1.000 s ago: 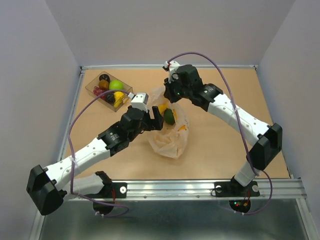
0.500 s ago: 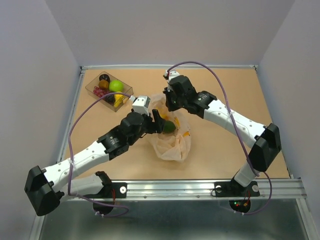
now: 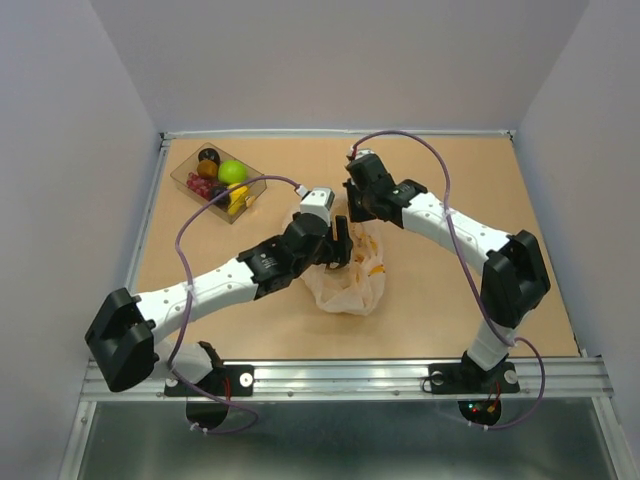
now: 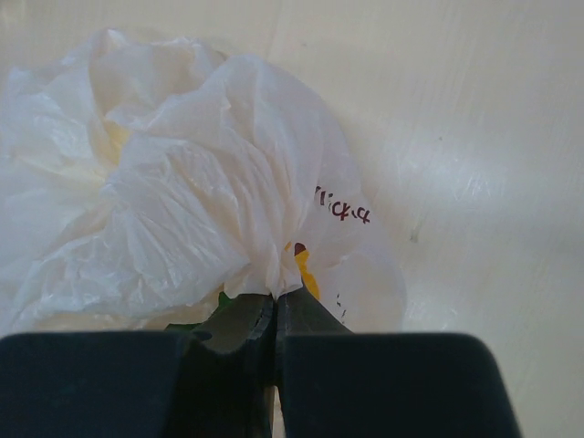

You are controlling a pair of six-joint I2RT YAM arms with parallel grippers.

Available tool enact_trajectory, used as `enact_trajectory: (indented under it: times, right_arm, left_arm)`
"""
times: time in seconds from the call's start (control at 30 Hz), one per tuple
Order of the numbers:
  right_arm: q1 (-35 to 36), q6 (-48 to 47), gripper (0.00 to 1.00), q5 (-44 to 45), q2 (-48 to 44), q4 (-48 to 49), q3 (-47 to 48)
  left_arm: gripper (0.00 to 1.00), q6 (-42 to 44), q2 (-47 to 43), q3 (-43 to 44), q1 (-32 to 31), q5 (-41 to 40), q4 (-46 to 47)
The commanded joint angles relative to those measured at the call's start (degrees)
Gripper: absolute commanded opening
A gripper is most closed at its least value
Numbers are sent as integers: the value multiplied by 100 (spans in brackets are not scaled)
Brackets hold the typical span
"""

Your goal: Untie the knot of the plastic bag and take out the fruit

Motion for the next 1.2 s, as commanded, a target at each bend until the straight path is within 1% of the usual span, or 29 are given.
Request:
enact_trajectory:
  times: [0.0,0.1,0.17,0.27,0.4,0.47,0.53,0.6,0.7,0.9,1.0,1.17]
  right_arm:
    - [-137,222,1,-84,34,174,-290]
    - [-146,257,0,-119,8,262,-413]
    - [-146,274,0,-172,-1,306,-440]
    - [-146,327,1,-251,8,358,-475]
    - [-146,362,0,-269,8,385,-493]
    - [-146,371,0,-269,-27,394,-510]
    - [-146,389,0,-234,-71,403,-554]
    - [-155,406,1,-216,-115,420,-607]
    - [-155,459,1,-216,-185,420,-756]
    - [-146,556,1,-330,-422,499,-1037]
    - [-146,617,0,-488,-502,578,-1143]
    - [-137,687,0,-752,-598,780,-1389]
  left_arm:
    - [77,-391,106,522,-90,-235,-75]
    - [76,-647,-114,794,-239,-288,-75]
    - [75,-621,-254,1005,-354,-411,-67]
    - [75,-603,-334,1112,-390,-324,12]
    - [73,-664,-80,1033,-398,-69,-22]
    - [74,-954,165,928,-390,-42,-223]
    - [73,-1304,350,718,-320,-77,-373]
    - [73,-1595,439,585,-118,-95,-549]
    - [74,-1798,580,374,277,-25,-760]
    - [83,-1877,1028,347,472,-95,-1086]
    - [86,-1878,1247,294,542,-112,-1174]
    - [93,-1790,1275,189,560,37,-929]
